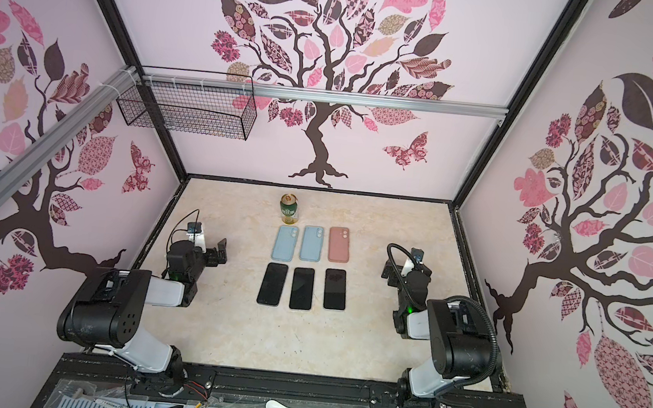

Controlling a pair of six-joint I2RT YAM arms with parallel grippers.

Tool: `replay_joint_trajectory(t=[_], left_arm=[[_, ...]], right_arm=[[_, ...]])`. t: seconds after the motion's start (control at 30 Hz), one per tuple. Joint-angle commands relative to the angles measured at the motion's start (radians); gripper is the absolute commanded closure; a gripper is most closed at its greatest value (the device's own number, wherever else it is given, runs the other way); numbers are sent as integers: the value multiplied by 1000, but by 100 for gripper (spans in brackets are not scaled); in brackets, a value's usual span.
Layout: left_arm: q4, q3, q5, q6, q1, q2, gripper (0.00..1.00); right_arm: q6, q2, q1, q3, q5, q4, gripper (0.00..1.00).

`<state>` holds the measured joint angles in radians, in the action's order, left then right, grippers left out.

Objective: Take the phone out of the phone case

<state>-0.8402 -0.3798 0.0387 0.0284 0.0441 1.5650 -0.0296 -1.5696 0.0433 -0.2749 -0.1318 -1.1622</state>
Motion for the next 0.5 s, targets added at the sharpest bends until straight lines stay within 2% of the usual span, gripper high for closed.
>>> replay_joint_trajectory(t=[0.0, 0.47], left_arm=[[-6, -14, 1, -1, -10, -9, 2], [3, -16, 0, 4, -8, -9, 2]], right_arm=[[-15, 3, -2, -9, 15, -6, 0], [-15, 3, -2, -10, 15, -5, 0]])
